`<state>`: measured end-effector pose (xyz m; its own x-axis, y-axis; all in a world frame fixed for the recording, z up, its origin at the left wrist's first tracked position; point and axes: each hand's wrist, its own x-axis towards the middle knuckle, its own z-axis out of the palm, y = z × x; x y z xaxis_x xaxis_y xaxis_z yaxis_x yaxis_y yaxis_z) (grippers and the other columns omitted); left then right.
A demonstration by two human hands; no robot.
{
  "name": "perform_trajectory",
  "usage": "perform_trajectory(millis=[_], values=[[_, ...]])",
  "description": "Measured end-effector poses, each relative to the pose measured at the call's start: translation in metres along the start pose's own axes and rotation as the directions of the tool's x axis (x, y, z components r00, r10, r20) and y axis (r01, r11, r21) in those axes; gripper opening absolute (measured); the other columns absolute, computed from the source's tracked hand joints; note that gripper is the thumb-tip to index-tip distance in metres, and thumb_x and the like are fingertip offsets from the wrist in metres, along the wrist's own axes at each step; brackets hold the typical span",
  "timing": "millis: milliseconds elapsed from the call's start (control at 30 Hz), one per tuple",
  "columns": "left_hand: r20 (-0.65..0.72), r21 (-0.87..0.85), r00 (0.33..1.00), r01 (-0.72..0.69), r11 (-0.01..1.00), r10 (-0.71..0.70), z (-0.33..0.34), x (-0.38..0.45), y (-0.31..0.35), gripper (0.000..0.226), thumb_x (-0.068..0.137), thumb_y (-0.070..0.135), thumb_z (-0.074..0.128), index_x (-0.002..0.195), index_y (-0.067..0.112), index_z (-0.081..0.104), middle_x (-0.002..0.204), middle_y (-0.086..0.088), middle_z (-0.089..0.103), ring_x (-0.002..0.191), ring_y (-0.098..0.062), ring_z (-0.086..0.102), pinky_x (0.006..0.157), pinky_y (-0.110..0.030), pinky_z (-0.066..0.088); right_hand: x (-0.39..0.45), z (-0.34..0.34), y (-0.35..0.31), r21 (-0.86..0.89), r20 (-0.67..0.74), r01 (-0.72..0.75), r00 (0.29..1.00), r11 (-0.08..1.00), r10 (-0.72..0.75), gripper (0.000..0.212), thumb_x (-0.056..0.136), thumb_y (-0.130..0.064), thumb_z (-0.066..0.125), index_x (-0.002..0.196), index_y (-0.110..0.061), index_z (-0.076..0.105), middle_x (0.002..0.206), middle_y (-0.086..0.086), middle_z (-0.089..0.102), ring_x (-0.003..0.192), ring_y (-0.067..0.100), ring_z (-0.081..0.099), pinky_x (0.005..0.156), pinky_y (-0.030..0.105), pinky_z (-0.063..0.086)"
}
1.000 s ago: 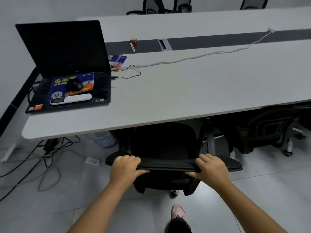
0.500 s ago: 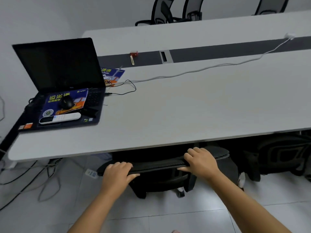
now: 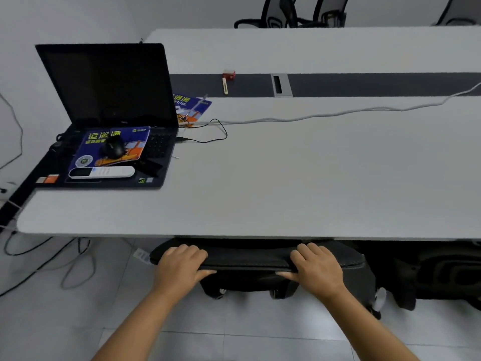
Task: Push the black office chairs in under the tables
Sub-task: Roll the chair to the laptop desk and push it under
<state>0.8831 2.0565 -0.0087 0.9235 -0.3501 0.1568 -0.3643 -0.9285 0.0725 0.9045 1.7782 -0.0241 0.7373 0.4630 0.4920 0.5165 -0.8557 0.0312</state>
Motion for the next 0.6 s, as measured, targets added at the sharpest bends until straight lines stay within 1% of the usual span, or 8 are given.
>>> perform_trajectory(millis=[100, 167, 233, 300, 367, 433, 500, 600], values=[[-0.003, -0.040, 1.000, 0.028, 0.999, -0.028, -0.006, -0.003, 0.005, 0.042, 0.034, 0.045, 0.090, 0.057, 0.018, 0.069, 0.052, 0.006, 0.063, 0.045, -0.011, 0.060, 0.047, -0.014, 0.045, 0.001, -0.006, -0.002, -0.017, 0.090, -0.011, 0.996, 1.000, 0.012, 0.077, 0.092, -0.058, 0.012, 0.046, -0.014, 0.055, 0.044, -0.001, 0.050, 0.039, 0.018, 0.048, 0.042, 0.024, 0.034], [-0.064, -0.087, 0.995, 0.073, 0.994, -0.078, -0.011, -0.011, 0.009, 0.037, 0.045, 0.038, 0.089, 0.069, 0.016, 0.072, 0.066, 0.002, 0.071, 0.059, -0.013, 0.068, 0.064, -0.024, 0.042, 0.003, -0.013, -0.004, -0.022, 0.185, -0.044, 0.982, 0.999, 0.047, 0.057, 0.085, -0.055, 0.049, 0.049, -0.011, 0.058, 0.046, 0.002, 0.052, 0.041, 0.020, 0.051, 0.046, 0.024, 0.036], [-0.108, -0.120, 0.984, 0.131, 0.984, -0.144, -0.013, -0.027, 0.015, 0.029, 0.068, 0.033, 0.068, 0.083, 0.009, 0.073, 0.084, -0.006, 0.074, 0.080, -0.018, 0.071, 0.080, -0.028, 0.035, 0.005, -0.021, -0.012, 0.041, 0.252, -0.115, 0.962, 0.993, 0.101, 0.040, 0.050, -0.037, 0.089, 0.056, -0.006, 0.064, 0.051, 0.006, 0.059, 0.045, 0.025, 0.058, 0.048, 0.026, 0.047], [-0.088, -0.279, 0.961, 0.229, 0.933, -0.262, -0.014, -0.052, 0.022, 0.033, 0.078, 0.025, 0.055, 0.096, 0.001, 0.069, 0.100, -0.013, 0.071, 0.103, -0.018, 0.057, 0.090, -0.028, 0.032, 0.005, -0.026, -0.031, 0.121, 0.283, -0.201, 0.946, 0.972, 0.160, 0.040, 0.043, -0.021, 0.093, 0.069, -0.002, 0.069, 0.065, 0.012, 0.067, 0.059, 0.031, 0.066, 0.058, 0.039, 0.054], [-0.070, -0.536, 0.867, 0.385, 0.752, -0.494, -0.013, -0.082, 0.025, 0.028, 0.083, 0.009, 0.057, 0.106, -0.003, 0.064, 0.110, -0.009, 0.063, 0.108, -0.011, 0.050, 0.091, -0.018, 0.032, 0.004, -0.027, -0.063, 0.251, 0.186, -0.208, 0.969, 0.945, 0.164, 0.027, 0.069, -0.022, 0.077, 0.083, -0.001, 0.070, 0.086, 0.014, 0.071, 0.084, 0.036, 0.066, 0.075, 0.046, 0.052], [0.056, -0.706, 0.725, 0.515, 0.486, -0.686, -0.010, -0.114, 0.027, 0.023, 0.090, -0.002, 0.051, 0.111, 0.000, 0.060, 0.112, -0.003, 0.057, 0.107, -0.010, 0.052, 0.087, -0.004, 0.034, -0.001, -0.030, -0.108, 0.427, 0.212, -0.145, 0.976, 0.893, 0.057, 0.040, 0.090, -0.042, 0.045, 0.100, -0.009, 0.064, 0.104, 0.010, 0.067, 0.106, 0.031, 0.053, 0.094, 0.044, 0.038], [0.237, -0.765, 0.556, 0.612, 0.199, -0.797, -0.002, -0.152, 0.024, 0.025, 0.091, -0.004, 0.047, 0.114, 0.003, 0.056, 0.112, -0.004, 0.057, 0.101, -0.005, 0.054, 0.078, 0.005, 0.036, -0.007, -0.033, -0.156, 0.584, 0.308, -0.116, 0.947, 0.804, -0.087, 0.047, 0.093, -0.055, 0.027, 0.106, -0.018, 0.054, 0.108, 0.009, 0.066, 0.111, 0.024, 0.045, 0.095, 0.036, 0.036], [0.406, -0.767, 0.310, 0.628, -0.136, -0.860, 0.007, -0.217, 0.014, 0.027, 0.089, -0.006, 0.048, 0.115, 0.000, 0.055, 0.115, -0.011, 0.057, 0.098, -0.003, 0.057, 0.069, 0.008, 0.038, -0.026, -0.026, -0.212, 0.683, 0.515, -0.244, 0.829, 0.688, -0.218, 0.042, 0.092, -0.054, 0.035, 0.098, -0.021, 0.061, 0.107, 0.003, 0.066, 0.103, 0.011, 0.048, 0.086, 0.016, 0.045]])
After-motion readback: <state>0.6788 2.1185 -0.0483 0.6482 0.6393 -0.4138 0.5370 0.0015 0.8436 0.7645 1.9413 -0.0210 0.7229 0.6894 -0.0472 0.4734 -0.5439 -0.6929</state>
